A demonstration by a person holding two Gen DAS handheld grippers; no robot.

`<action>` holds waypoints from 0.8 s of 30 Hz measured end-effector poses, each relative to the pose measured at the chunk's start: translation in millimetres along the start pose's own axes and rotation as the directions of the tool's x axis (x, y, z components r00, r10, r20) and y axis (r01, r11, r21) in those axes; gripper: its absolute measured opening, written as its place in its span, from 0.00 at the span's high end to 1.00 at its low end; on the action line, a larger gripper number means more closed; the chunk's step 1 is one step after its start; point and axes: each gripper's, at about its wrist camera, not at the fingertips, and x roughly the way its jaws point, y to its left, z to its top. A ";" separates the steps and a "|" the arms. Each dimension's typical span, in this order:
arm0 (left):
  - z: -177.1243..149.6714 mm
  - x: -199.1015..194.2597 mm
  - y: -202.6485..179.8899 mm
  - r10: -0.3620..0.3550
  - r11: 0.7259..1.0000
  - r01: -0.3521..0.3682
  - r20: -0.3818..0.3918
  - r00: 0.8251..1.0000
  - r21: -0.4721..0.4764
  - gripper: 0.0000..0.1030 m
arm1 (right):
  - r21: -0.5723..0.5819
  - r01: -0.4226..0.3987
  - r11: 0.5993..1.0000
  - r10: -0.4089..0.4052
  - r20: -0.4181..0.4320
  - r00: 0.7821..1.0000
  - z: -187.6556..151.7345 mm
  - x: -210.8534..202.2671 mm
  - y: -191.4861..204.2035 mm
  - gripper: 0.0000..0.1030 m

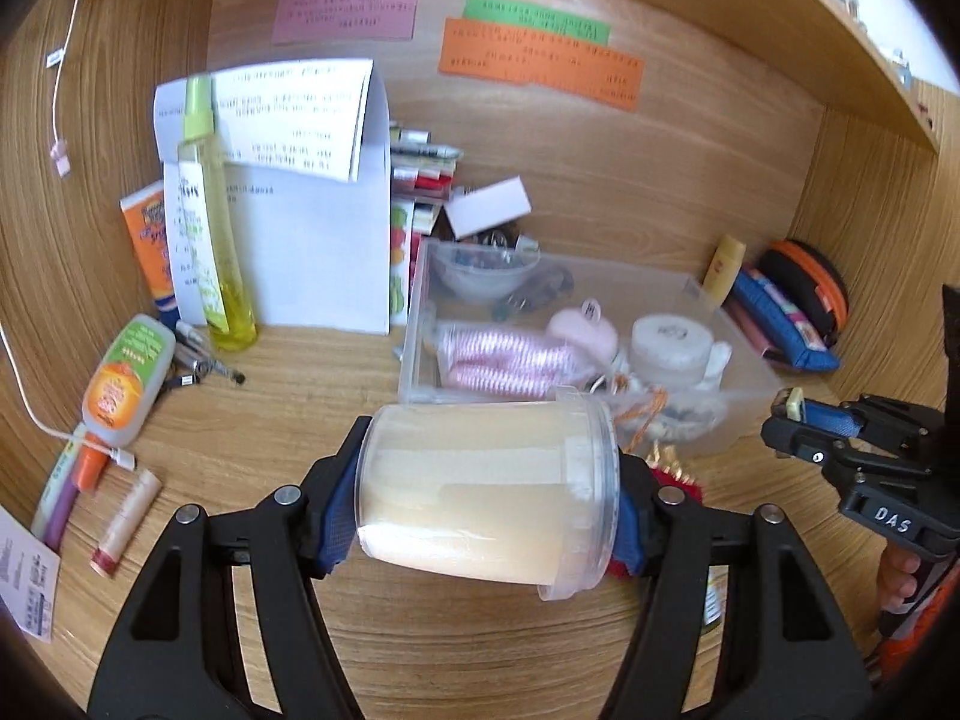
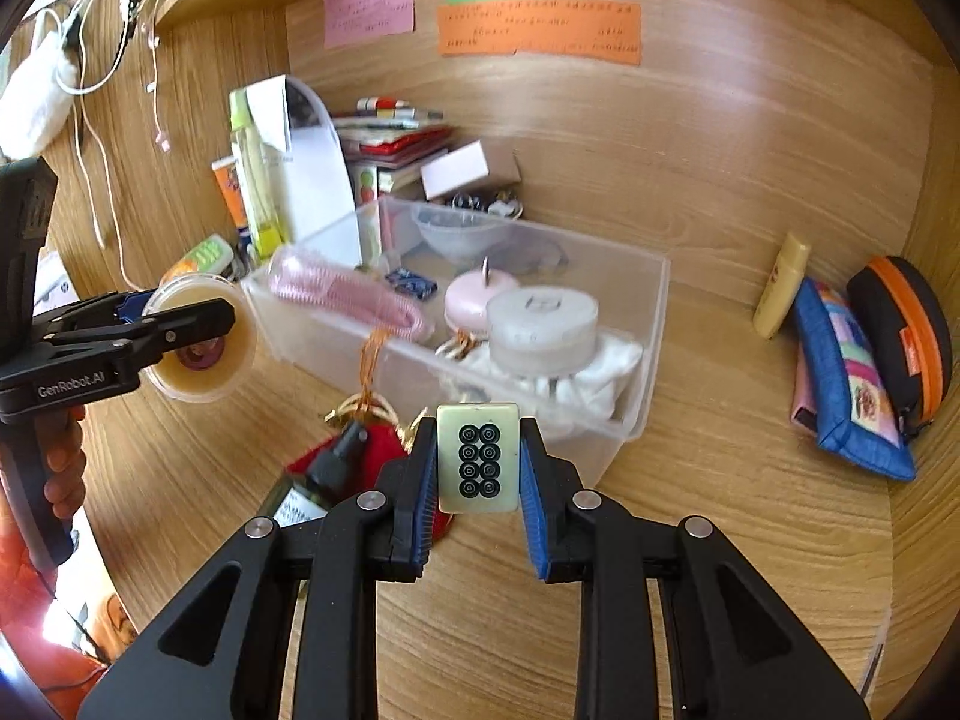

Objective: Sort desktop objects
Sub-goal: 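Grasp the cream cup with the left tool while the right grasps the dotted tile, then lower the cream cup and dotted tile into the clear box and release both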

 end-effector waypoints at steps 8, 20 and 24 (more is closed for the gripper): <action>35.1 -5.6 -3.2 -0.051 0.998 0.050 0.041 0.998 0.022 0.36 | 0.026 0.016 1.000 -0.018 0.042 0.999 20.6 2.9 -10.7 0.78; 81.1 35.0 -9.3 -0.069 0.997 0.068 0.025 0.997 0.045 0.36 | 0.062 0.050 0.997 -0.052 0.037 0.998 58.1 34.4 -31.4 0.78; 92.6 57.2 -13.3 -0.077 0.996 0.076 0.006 0.997 0.045 0.36 | 0.091 0.027 0.996 -0.028 0.006 1.000 66.4 54.1 -37.3 0.78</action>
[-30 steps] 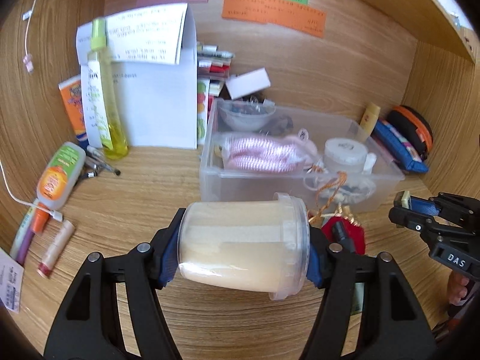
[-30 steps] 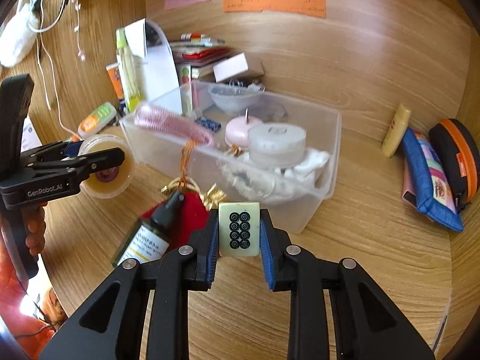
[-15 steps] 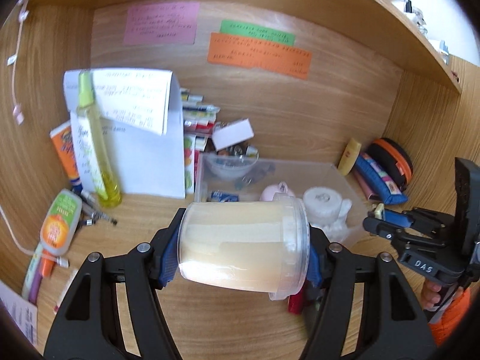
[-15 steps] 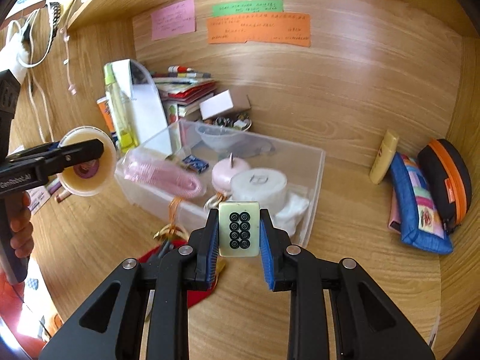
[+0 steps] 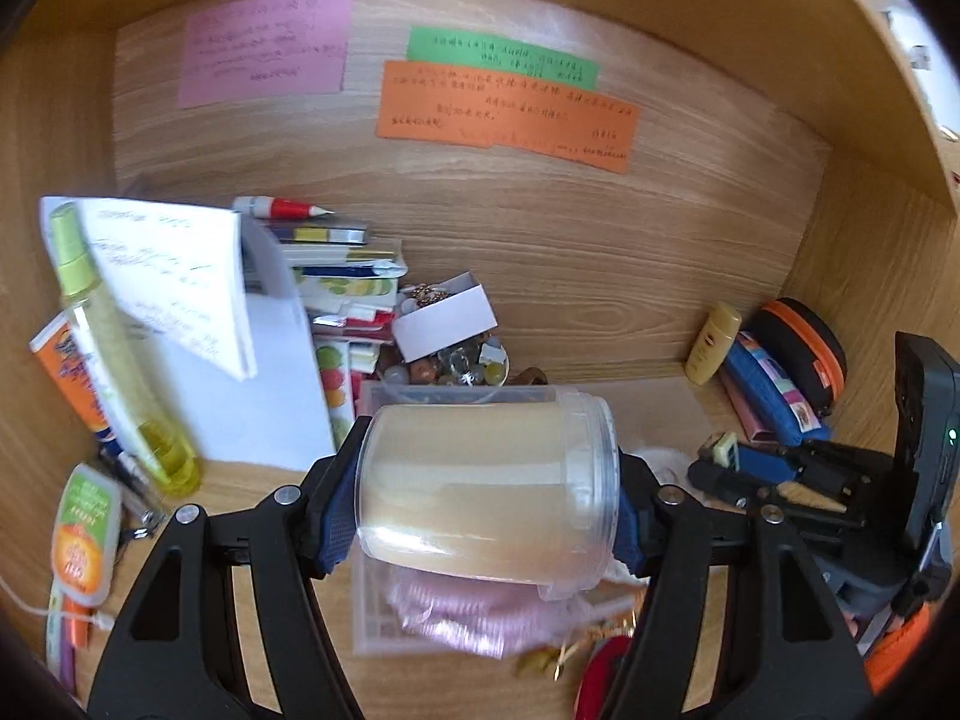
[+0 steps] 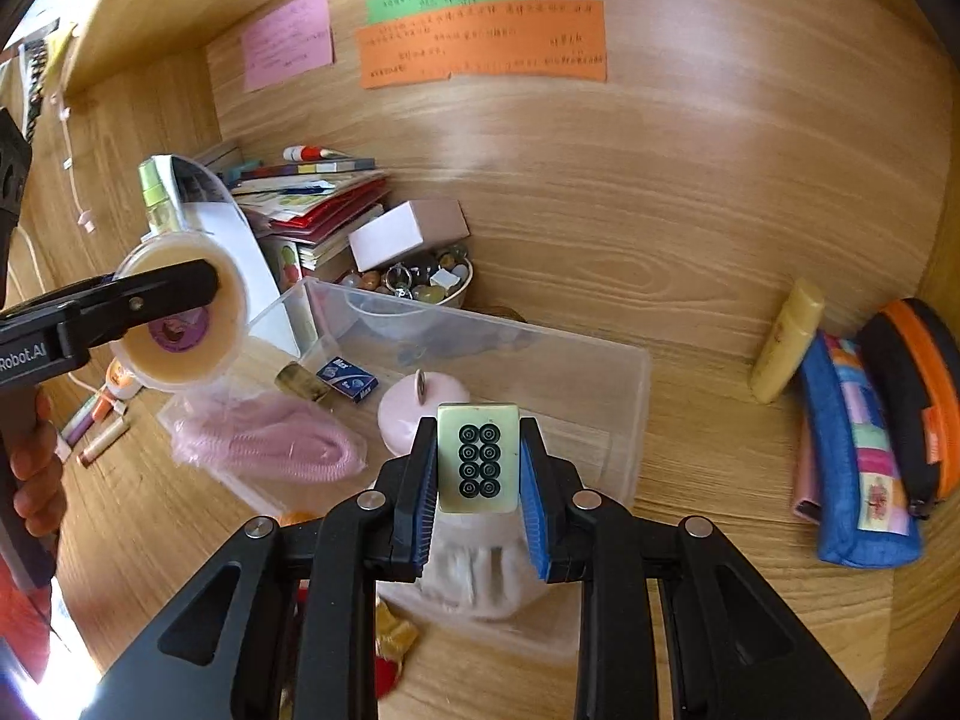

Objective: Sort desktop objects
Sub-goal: 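Lower the cream cup and dotted tile into the clear box and release both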

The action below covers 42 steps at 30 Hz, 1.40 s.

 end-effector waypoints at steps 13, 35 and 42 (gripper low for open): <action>-12.1 64.7 -0.1 -0.005 1.000 0.005 -0.106 0.994 -0.004 0.36 | -0.020 -0.065 0.998 0.064 -0.071 0.995 3.0 44.5 28.9 0.78; -22.8 63.8 -4.1 0.030 0.998 -0.024 -0.110 0.993 0.055 0.35 | -0.134 -0.037 0.990 0.029 -0.057 0.998 -12.0 47.9 50.2 0.78; -20.7 52.9 -6.4 0.029 0.998 -0.024 -0.071 0.997 0.066 0.25 | -0.145 -0.025 0.989 0.018 -0.046 0.999 -11.1 46.1 53.4 0.56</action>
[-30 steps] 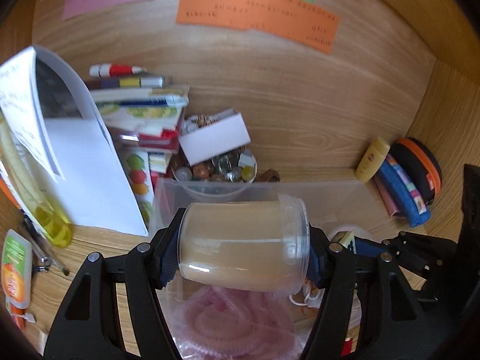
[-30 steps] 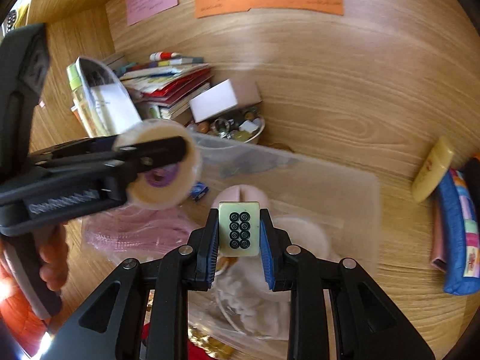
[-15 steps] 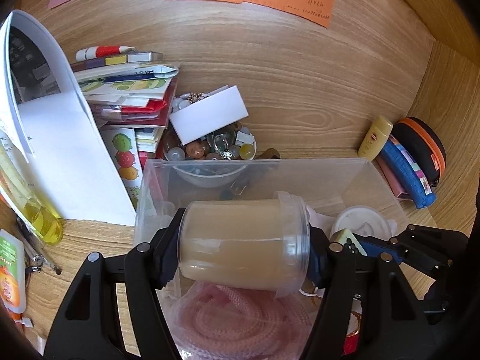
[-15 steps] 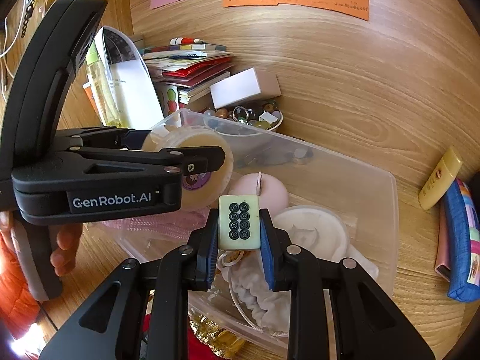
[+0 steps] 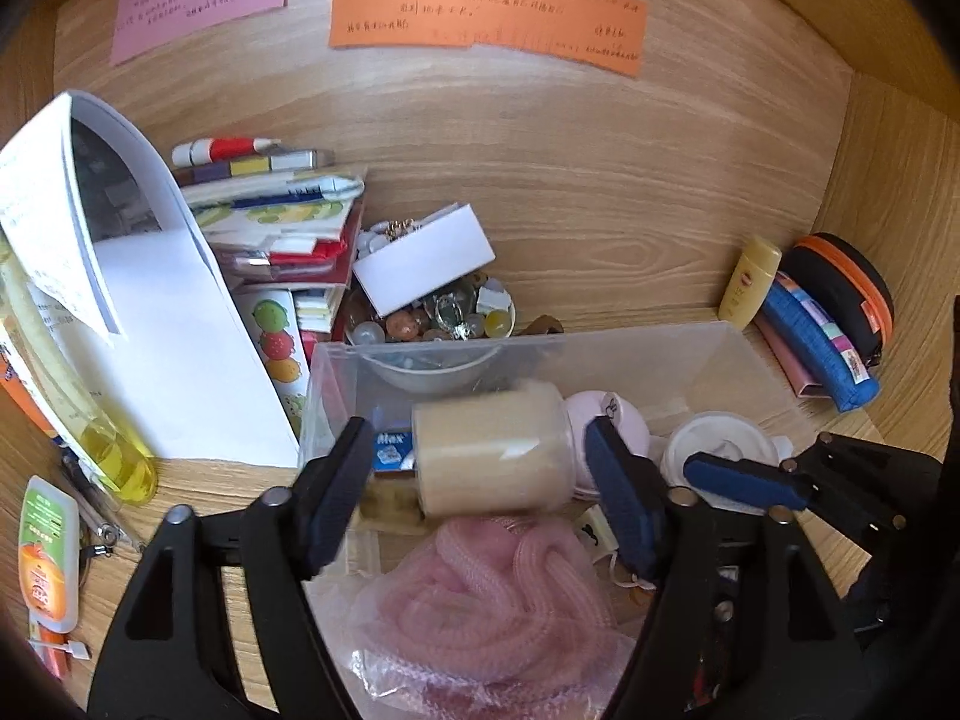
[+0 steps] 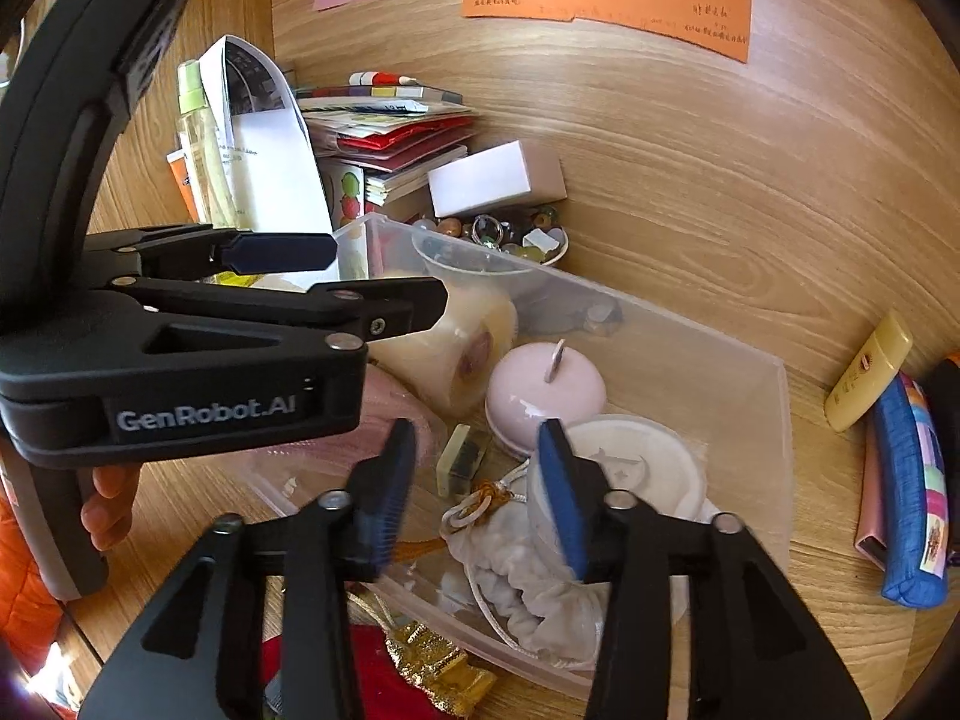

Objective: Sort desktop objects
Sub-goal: 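Lower the cream cup and dotted tile into the clear box and release both, then grasp the green pump bottle with the right tool while the left reaches the red pouch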

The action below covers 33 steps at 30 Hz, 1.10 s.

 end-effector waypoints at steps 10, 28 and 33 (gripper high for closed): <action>3.2 -27.9 1.6 -0.007 1.000 0.008 0.085 0.996 -0.012 0.10 | -0.007 0.045 0.999 -0.045 0.036 0.998 7.6 -15.5 5.2 0.35; -30.8 -78.2 -2.3 0.014 1.000 -0.016 0.100 0.995 0.015 0.03 | 0.041 0.140 0.989 -0.143 0.082 0.986 -19.6 -75.0 -2.6 0.20; -54.2 -87.3 -11.4 0.020 0.997 -0.026 0.081 0.997 0.077 0.03 | 0.095 0.137 0.986 -0.141 0.044 0.989 -41.6 -83.4 -11.4 0.20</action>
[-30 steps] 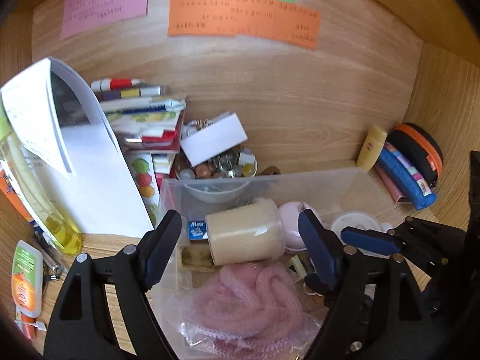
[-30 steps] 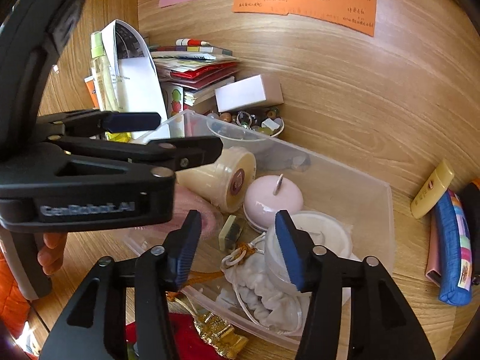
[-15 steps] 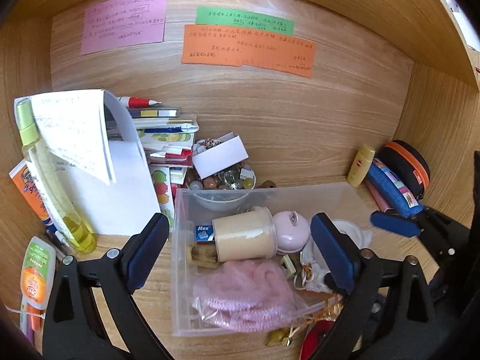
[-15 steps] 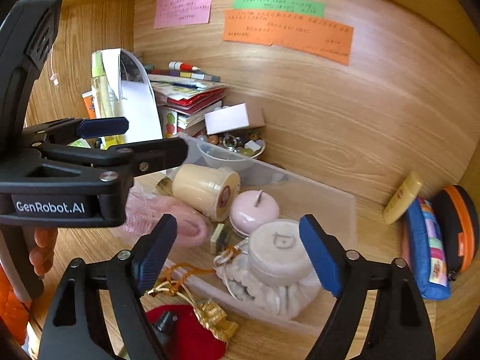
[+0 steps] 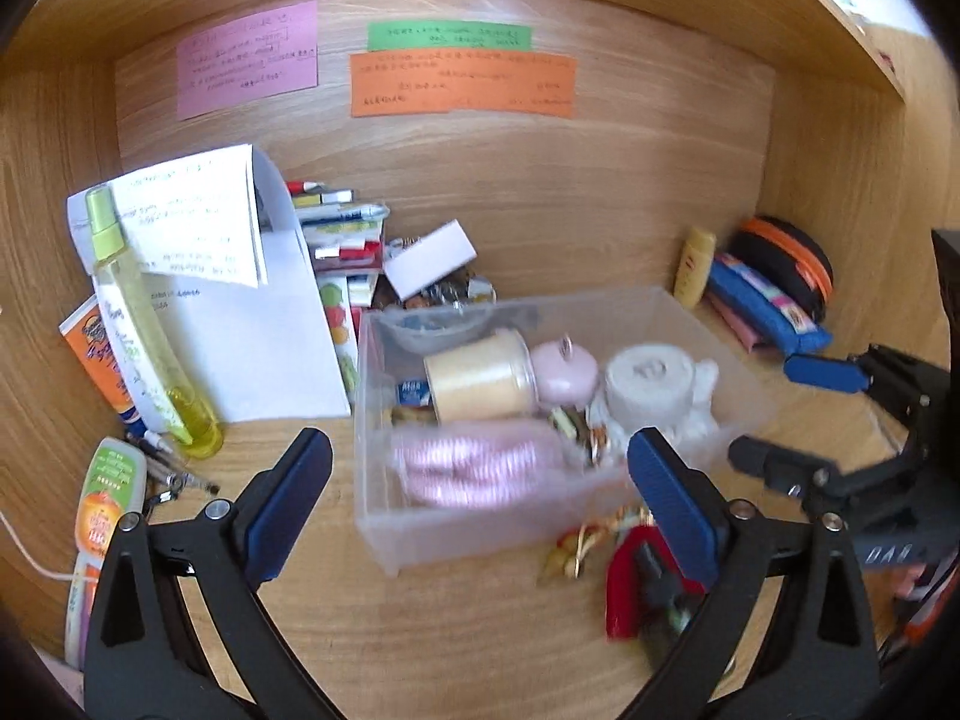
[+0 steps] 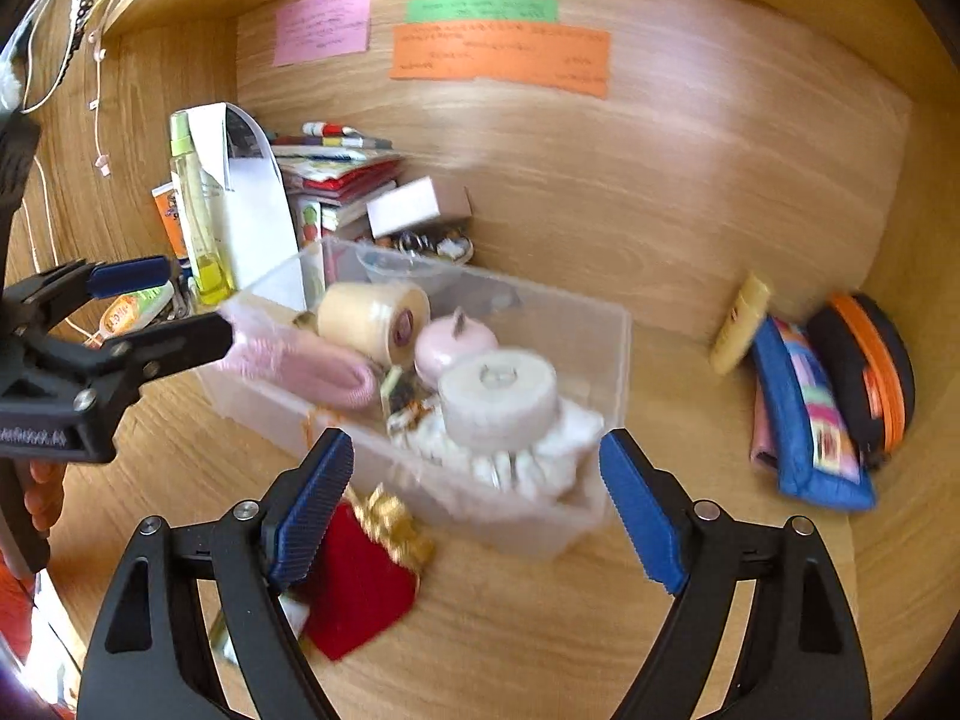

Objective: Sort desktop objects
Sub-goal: 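Grasp the green pump bottle with the right tool while the left reaches the red pouch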

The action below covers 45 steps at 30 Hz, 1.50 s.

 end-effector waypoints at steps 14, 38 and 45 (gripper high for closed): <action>-59.8 -3.2 23.7 0.031 0.999 -0.033 -0.151 0.988 -0.010 0.03 | -0.031 -0.205 0.978 0.201 -0.114 0.973 -53.8 6.4 52.1 0.21; -62.7 41.6 -67.1 -0.103 0.980 0.146 -0.284 0.953 0.133 0.03 | 0.005 -0.119 0.993 0.119 -0.108 0.987 -76.1 -21.7 -12.6 0.63; -58.1 70.2 -97.4 -0.086 0.973 0.151 -0.333 0.939 0.174 0.03 | 0.027 -0.094 0.995 0.097 -0.132 0.987 -84.3 -19.2 -39.2 0.63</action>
